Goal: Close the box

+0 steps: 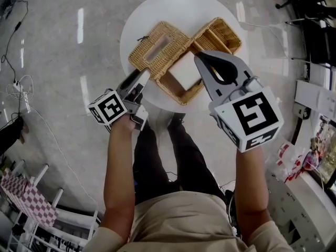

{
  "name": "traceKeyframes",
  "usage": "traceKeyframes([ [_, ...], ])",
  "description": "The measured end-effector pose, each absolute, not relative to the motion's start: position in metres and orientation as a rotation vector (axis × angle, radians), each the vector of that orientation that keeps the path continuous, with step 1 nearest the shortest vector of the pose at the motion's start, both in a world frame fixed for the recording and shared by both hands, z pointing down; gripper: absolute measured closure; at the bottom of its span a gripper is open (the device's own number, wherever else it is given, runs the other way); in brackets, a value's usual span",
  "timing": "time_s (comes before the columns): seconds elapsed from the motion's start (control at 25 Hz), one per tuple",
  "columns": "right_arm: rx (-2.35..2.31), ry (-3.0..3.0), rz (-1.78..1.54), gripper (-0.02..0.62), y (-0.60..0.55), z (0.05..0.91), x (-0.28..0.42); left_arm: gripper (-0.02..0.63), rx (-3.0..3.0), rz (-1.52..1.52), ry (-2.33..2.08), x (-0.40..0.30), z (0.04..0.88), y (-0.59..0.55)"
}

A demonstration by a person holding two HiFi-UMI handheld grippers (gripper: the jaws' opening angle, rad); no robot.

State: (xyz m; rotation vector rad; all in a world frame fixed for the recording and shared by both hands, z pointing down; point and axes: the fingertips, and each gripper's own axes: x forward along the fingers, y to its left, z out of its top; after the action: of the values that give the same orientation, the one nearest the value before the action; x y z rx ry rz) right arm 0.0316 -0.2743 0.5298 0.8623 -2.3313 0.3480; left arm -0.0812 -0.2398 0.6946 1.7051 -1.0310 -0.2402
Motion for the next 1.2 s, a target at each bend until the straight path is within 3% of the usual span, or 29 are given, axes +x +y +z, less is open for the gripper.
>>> traceKeyframes([
  [0.32,0.899,-2.317,0.355,0.601,-0.272,0.531,0.045,0.421,1.708,-0.212,-1.031,-0.076,0.691,-0.238],
  [0.76,0.939,-2.297,0.376,0.601,-0.267,0.532,0.068,0.522,1.848,-0.140,-1.146,-0.082,0.659,-0.243],
  [1.2,0.973,-2.287,0.386,0.601,-0.263,0.526,0.081,0.532,2.142,0.142,-1.228,-0.068,0.624,-0.231],
])
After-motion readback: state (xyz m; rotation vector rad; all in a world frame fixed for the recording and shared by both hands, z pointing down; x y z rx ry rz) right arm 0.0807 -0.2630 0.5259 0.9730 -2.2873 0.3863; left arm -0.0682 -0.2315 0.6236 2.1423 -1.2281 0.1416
